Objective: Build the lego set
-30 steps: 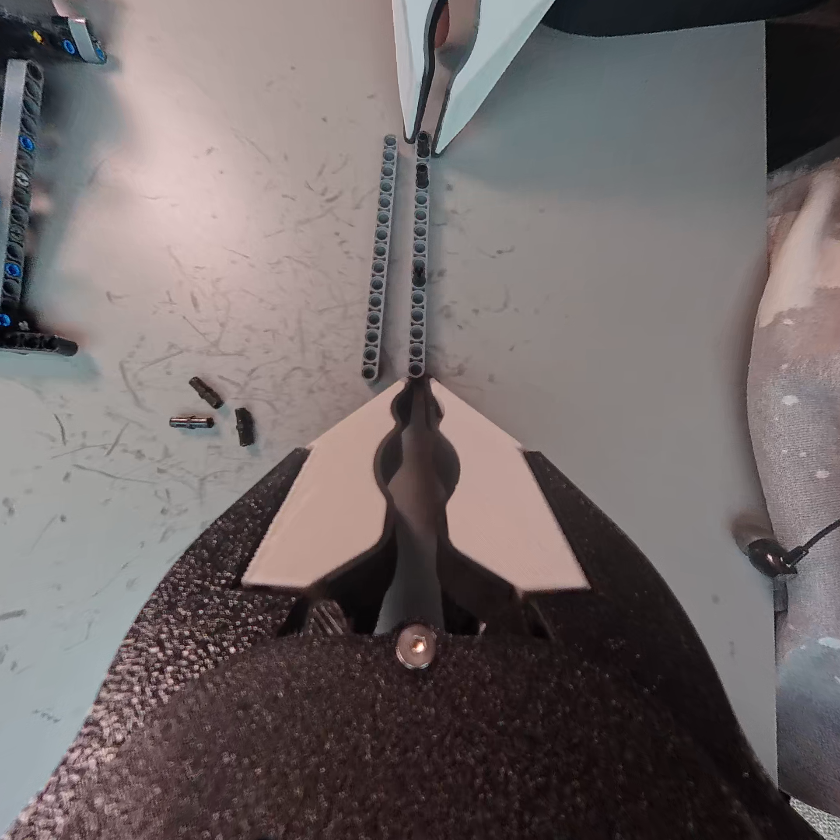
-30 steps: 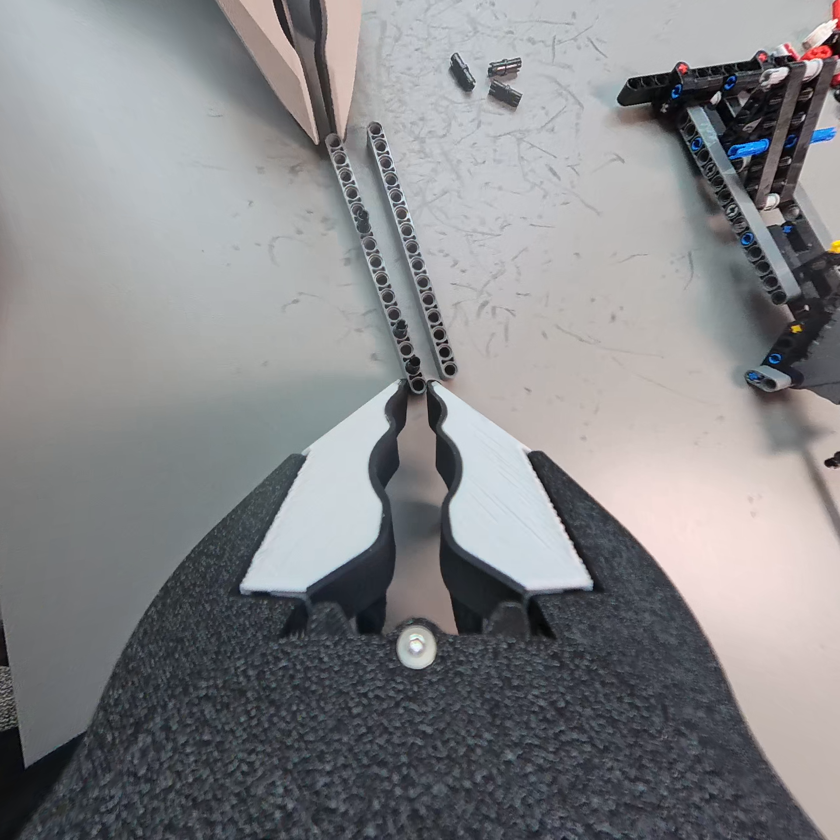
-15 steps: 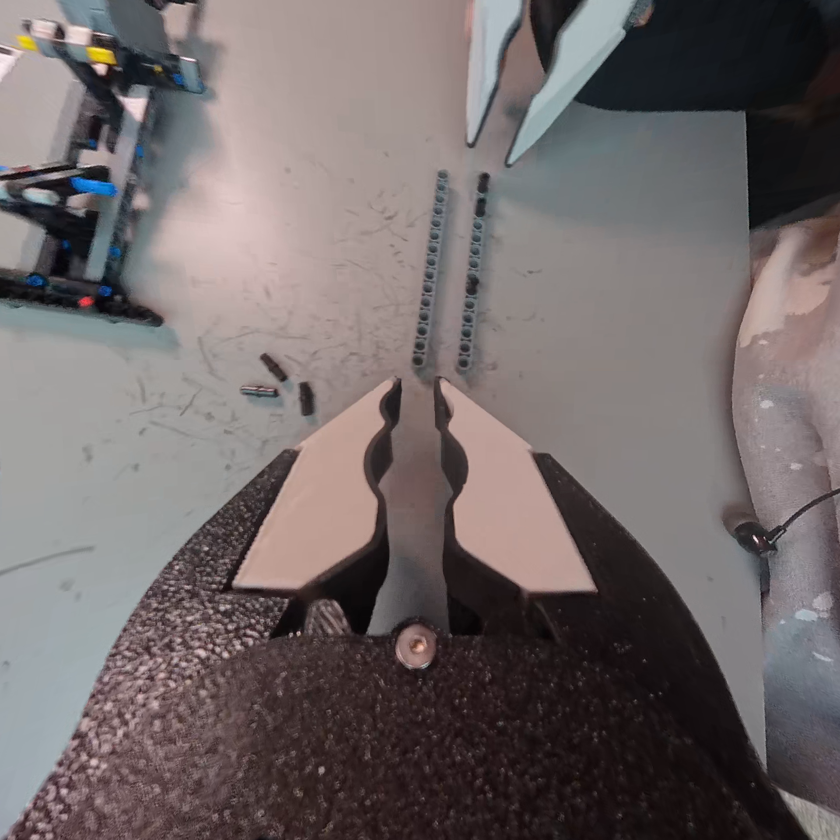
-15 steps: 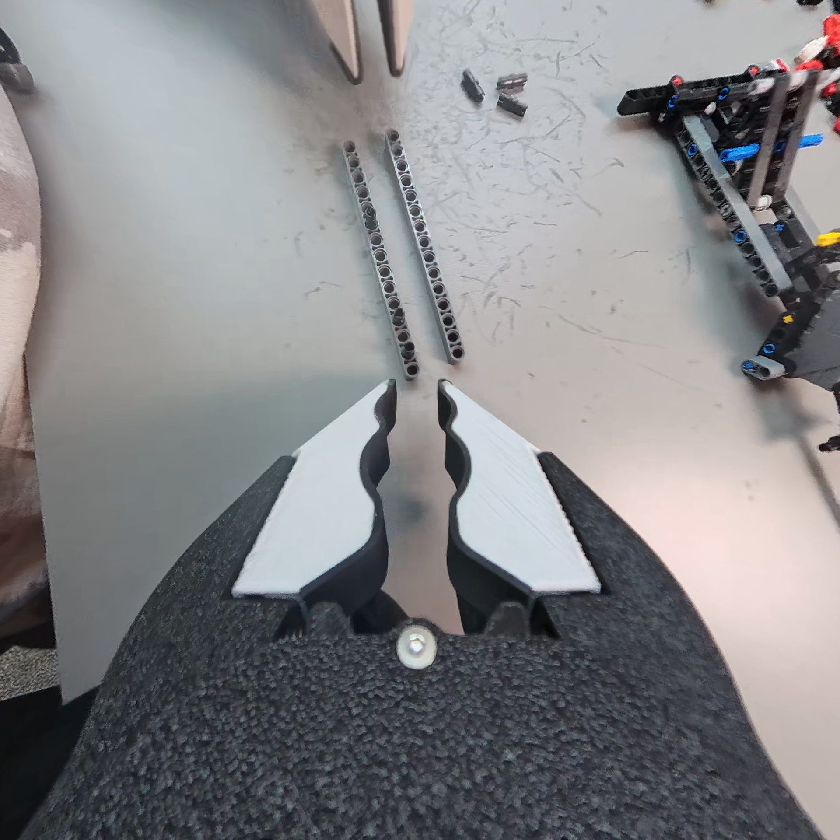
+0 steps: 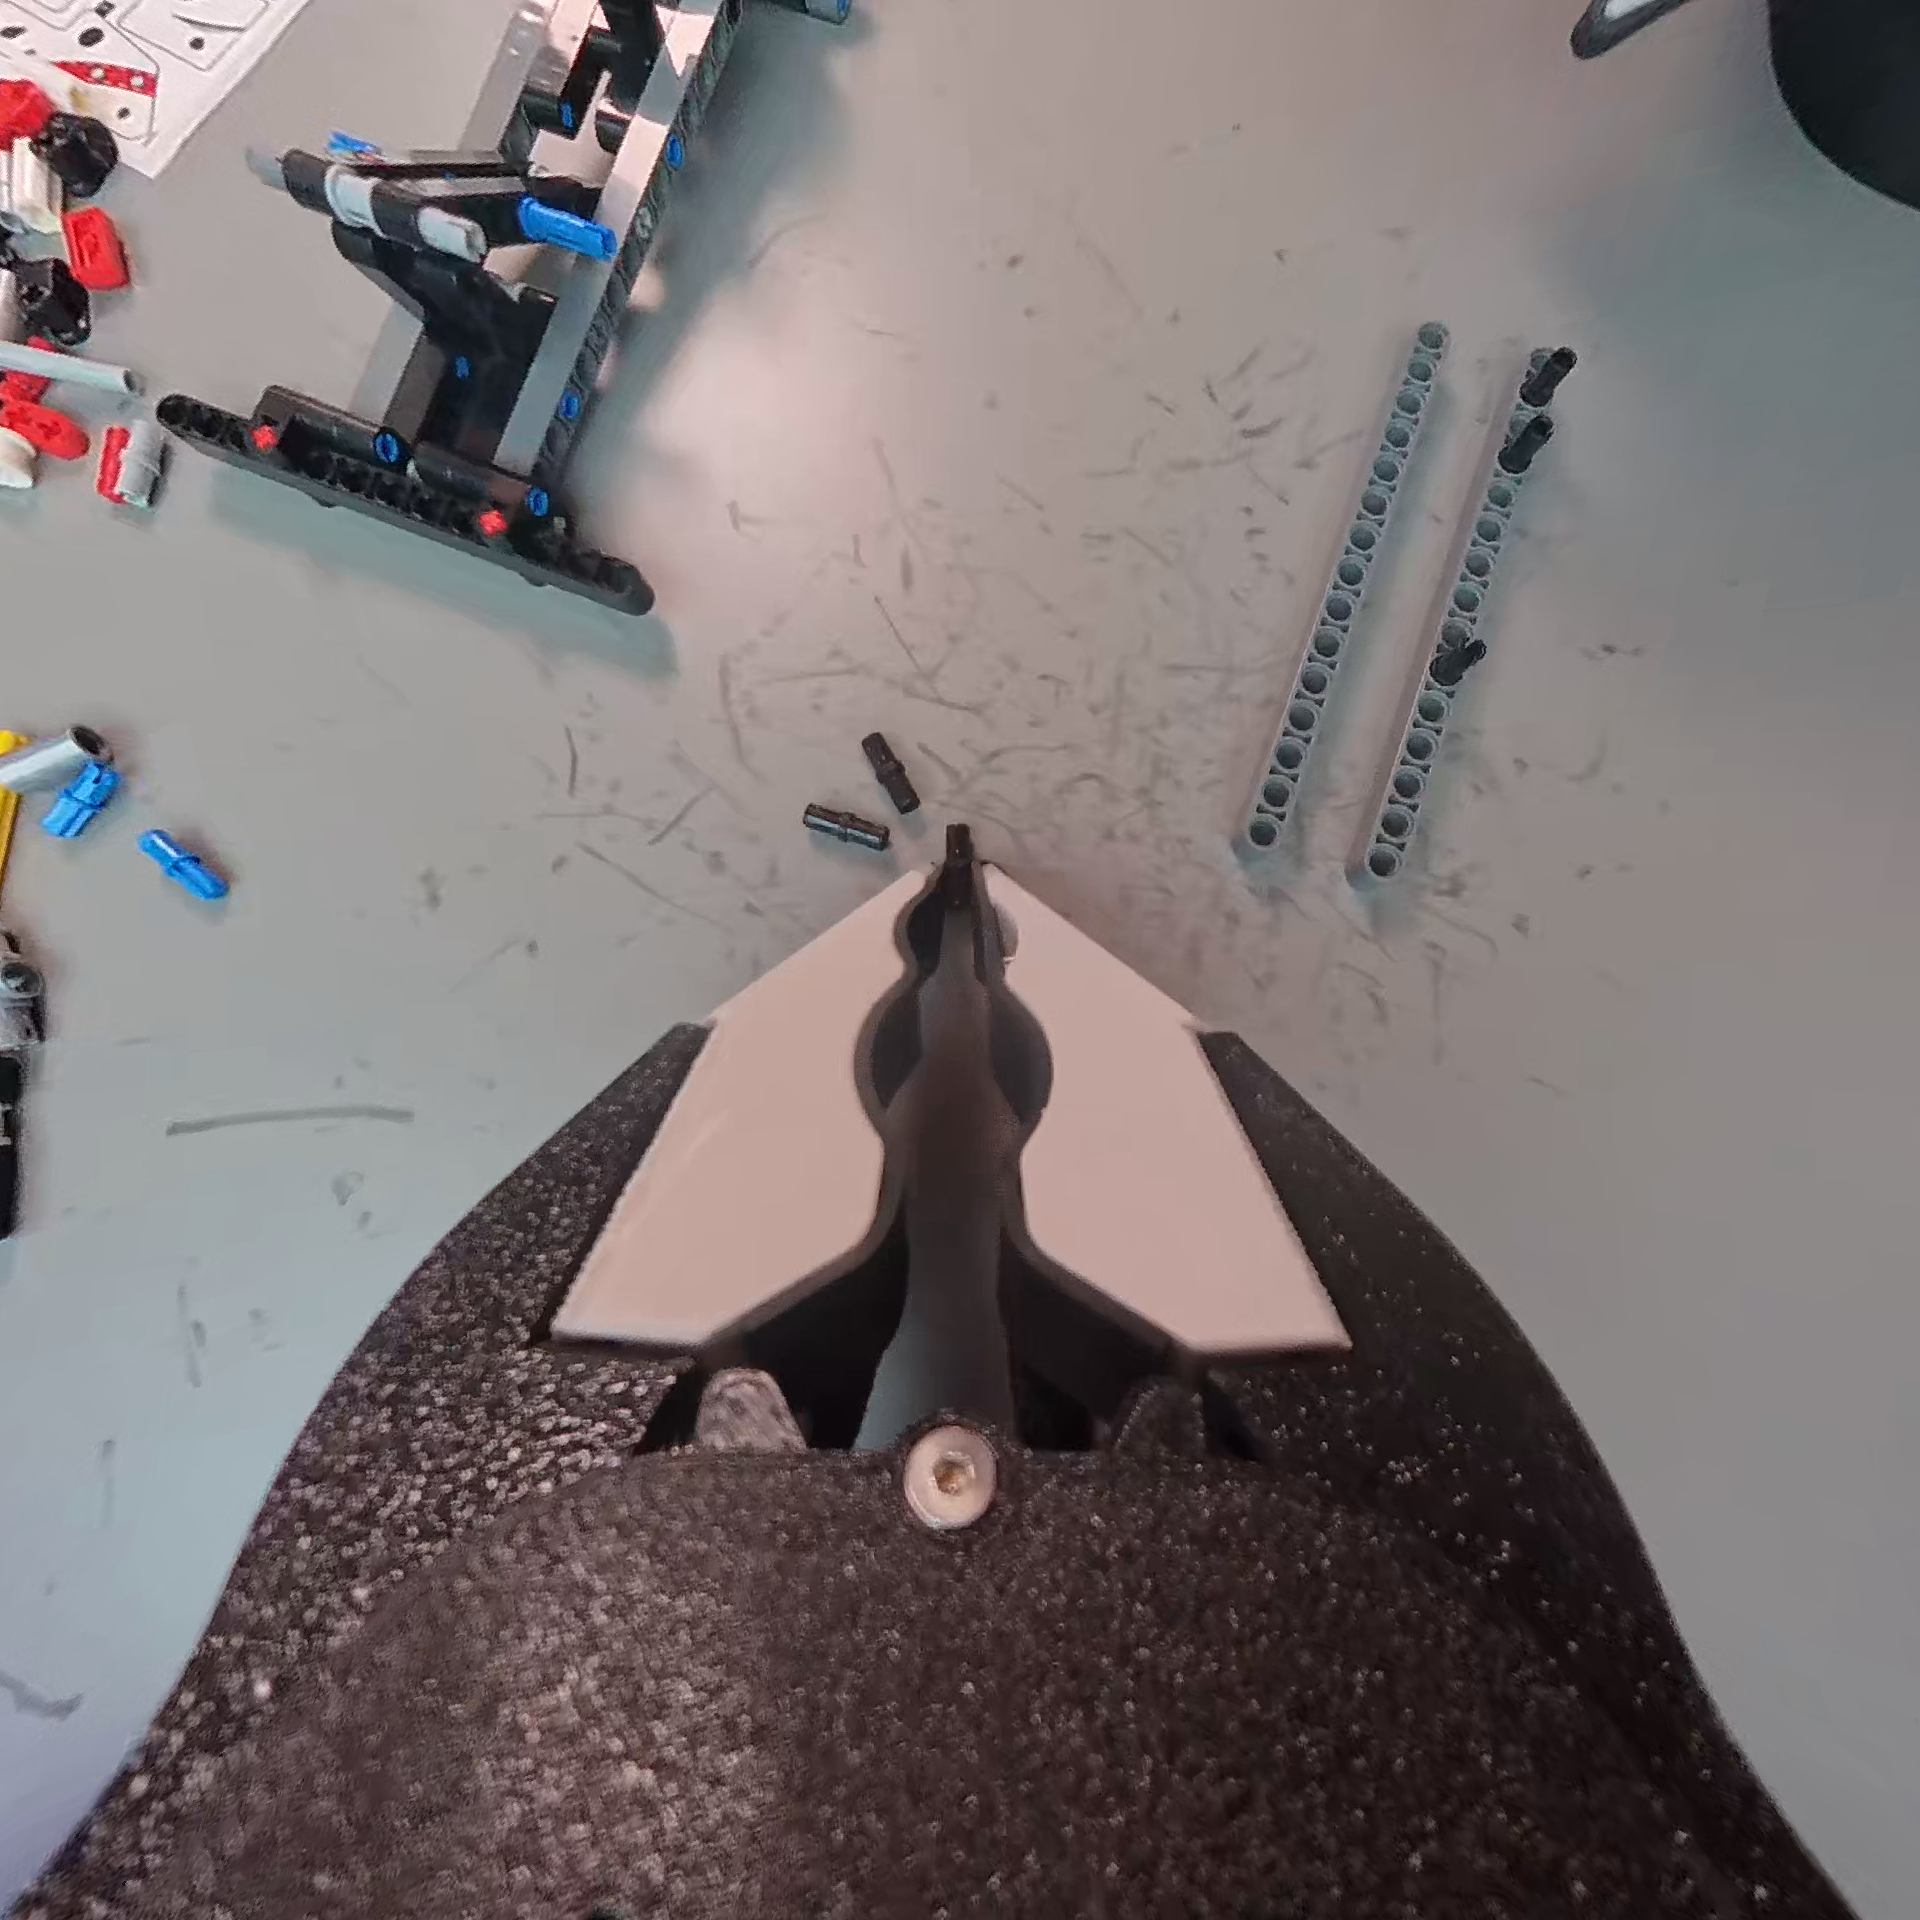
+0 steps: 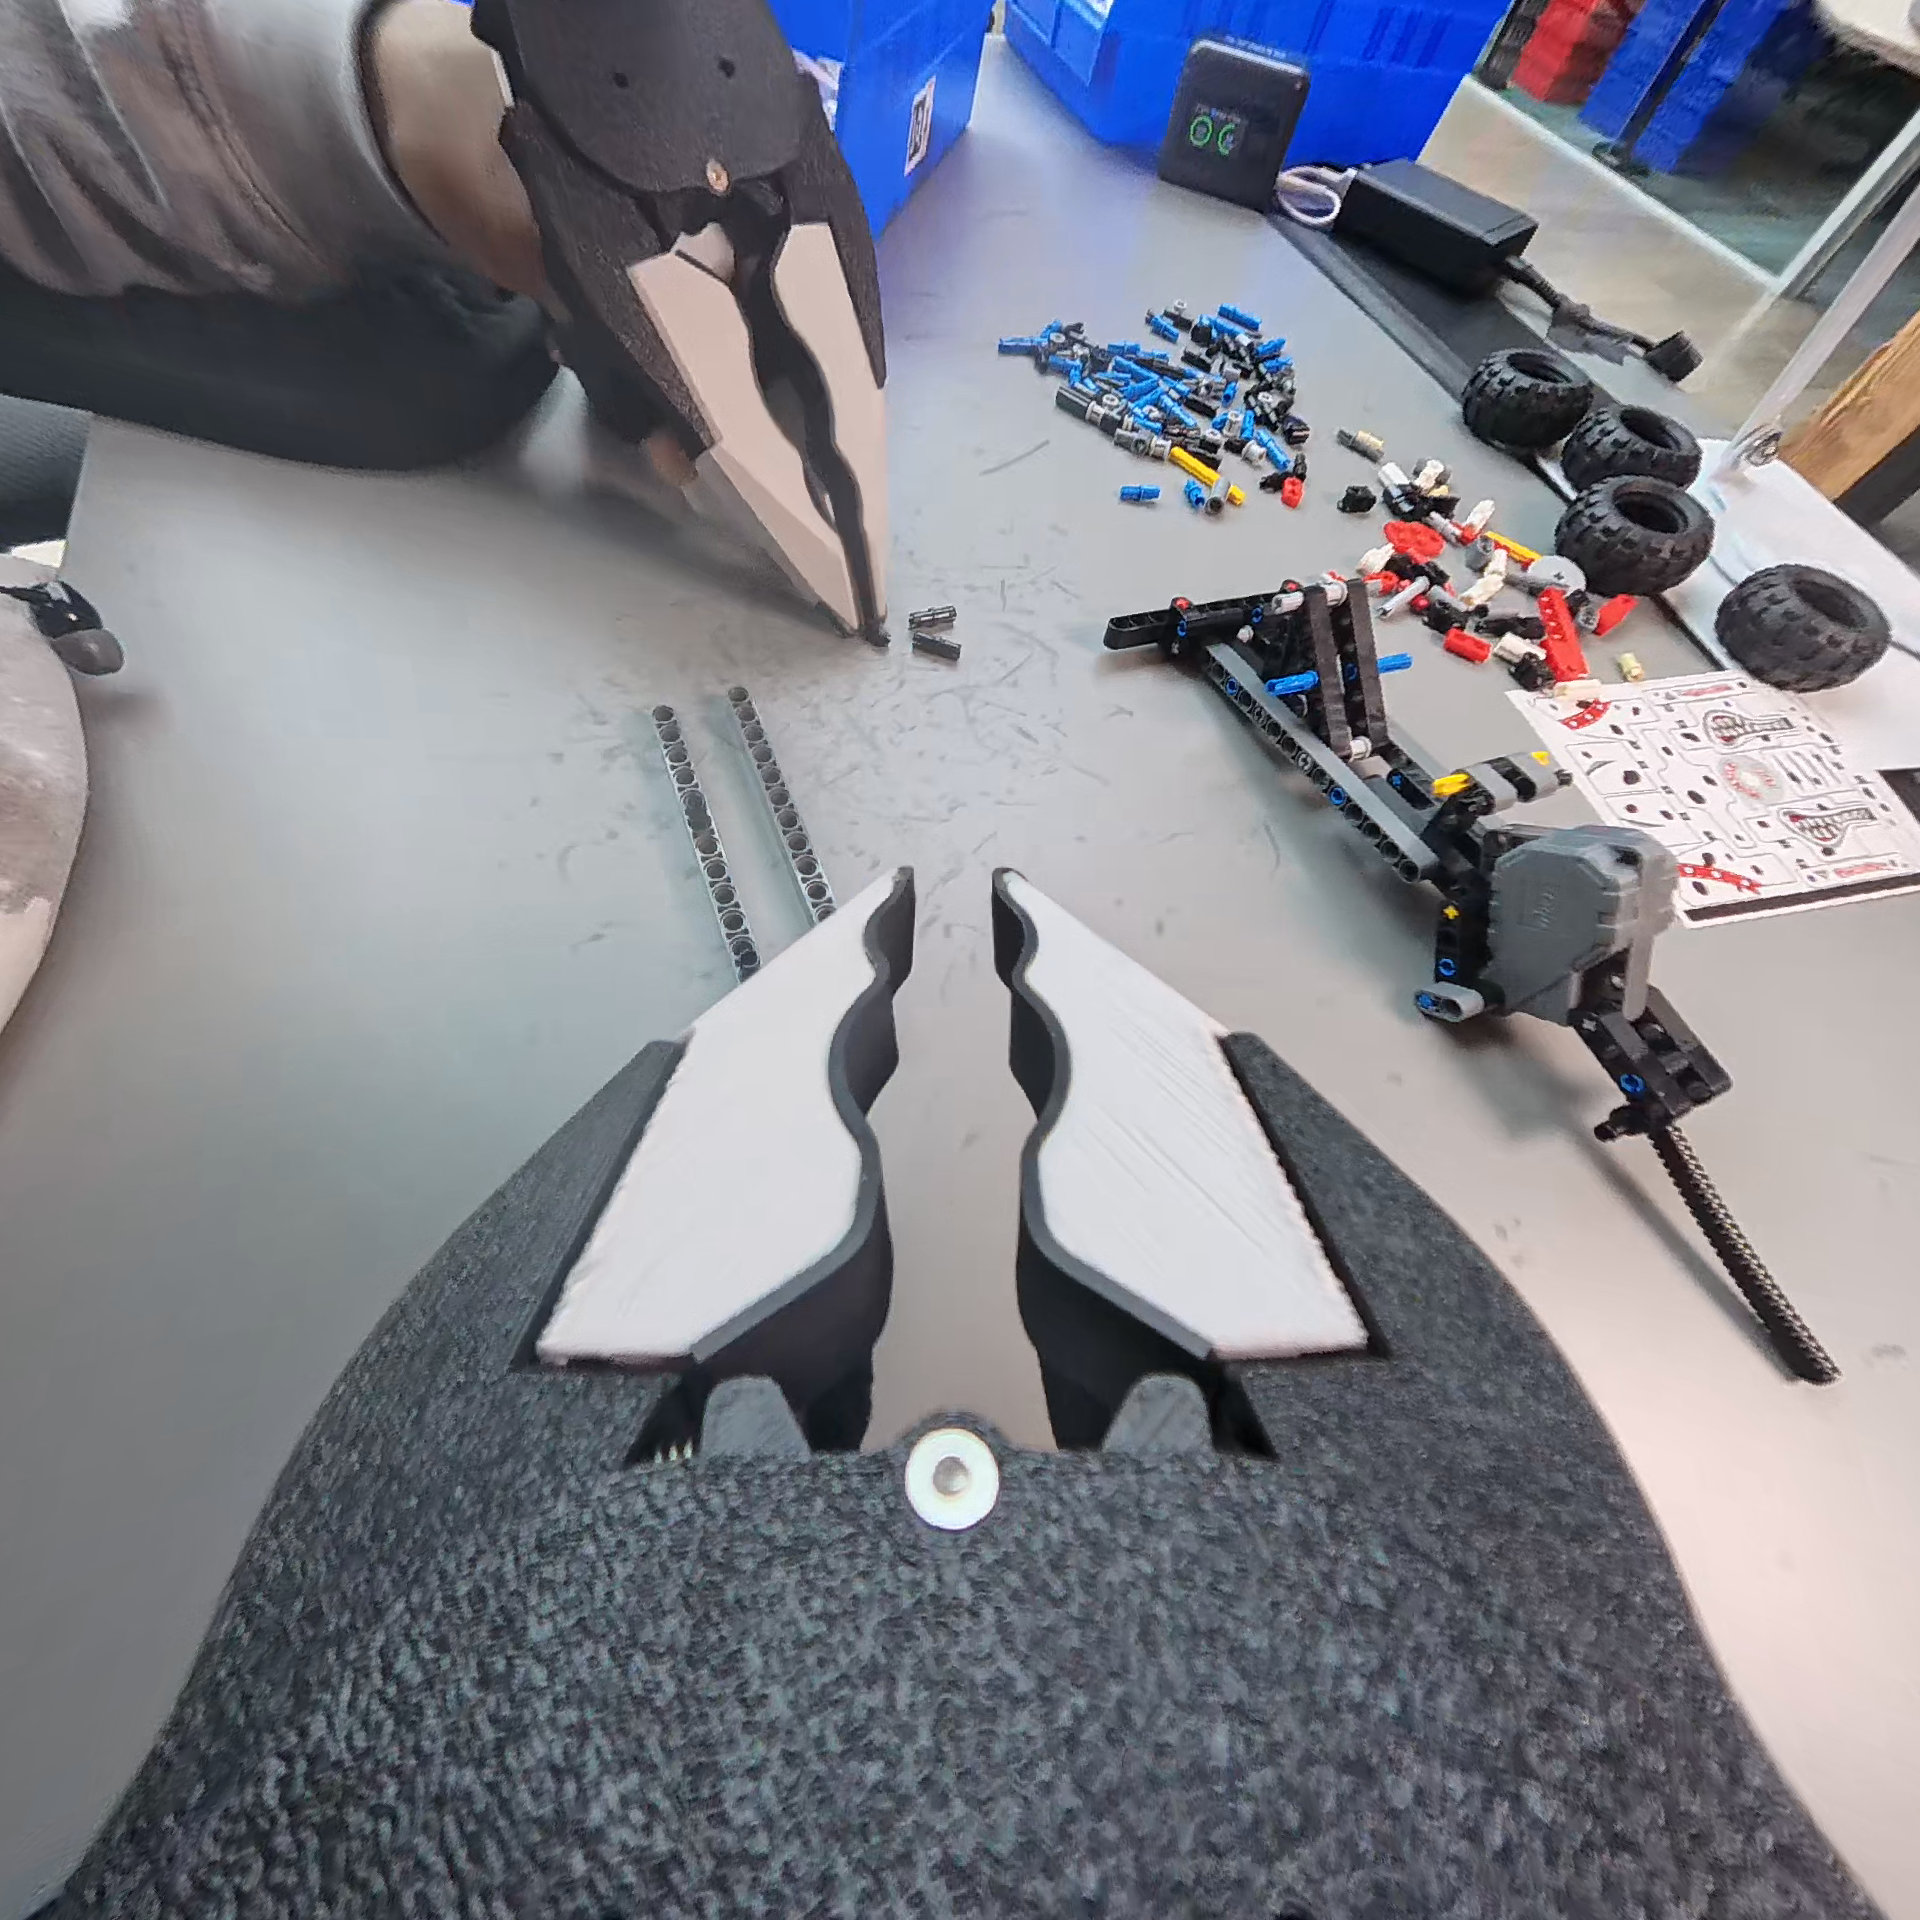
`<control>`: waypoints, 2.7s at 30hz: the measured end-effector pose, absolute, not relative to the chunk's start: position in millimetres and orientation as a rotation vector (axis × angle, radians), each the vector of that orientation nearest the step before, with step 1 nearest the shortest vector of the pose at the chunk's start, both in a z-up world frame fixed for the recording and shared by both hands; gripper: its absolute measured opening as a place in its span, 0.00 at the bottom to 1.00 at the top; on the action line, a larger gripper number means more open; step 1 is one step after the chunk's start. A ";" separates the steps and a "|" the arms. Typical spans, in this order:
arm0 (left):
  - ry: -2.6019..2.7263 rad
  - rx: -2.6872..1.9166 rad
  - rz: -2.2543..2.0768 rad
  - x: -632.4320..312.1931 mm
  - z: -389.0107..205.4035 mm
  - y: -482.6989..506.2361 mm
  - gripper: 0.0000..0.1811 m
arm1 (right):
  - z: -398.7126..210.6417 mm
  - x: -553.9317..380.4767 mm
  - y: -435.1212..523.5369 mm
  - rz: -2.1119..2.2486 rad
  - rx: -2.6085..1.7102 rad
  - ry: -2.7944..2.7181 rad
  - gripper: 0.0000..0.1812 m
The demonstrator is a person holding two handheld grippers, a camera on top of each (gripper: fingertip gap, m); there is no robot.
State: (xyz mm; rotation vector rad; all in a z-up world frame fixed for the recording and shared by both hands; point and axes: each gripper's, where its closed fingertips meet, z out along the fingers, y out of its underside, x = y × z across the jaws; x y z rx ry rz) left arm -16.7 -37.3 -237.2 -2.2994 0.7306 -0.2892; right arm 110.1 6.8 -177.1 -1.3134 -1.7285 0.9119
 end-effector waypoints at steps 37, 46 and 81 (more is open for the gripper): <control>1.067 -1.759 -0.939 100.2 -147.4 -85.2 0.03 | -146.2 91.8 -84.4 0.787 -0.809 -2.001 0.02; 1.021 -1.754 -0.941 91.4 -141.2 -85.7 0.06 | -137.1 85.1 -85.4 0.909 -0.848 -1.973 0.02; 1.012 -2.099 -0.590 42.3 -216.6 -57.5 0.11 | -210.8 119.8 -2.9 0.480 -1.306 -2.507 0.02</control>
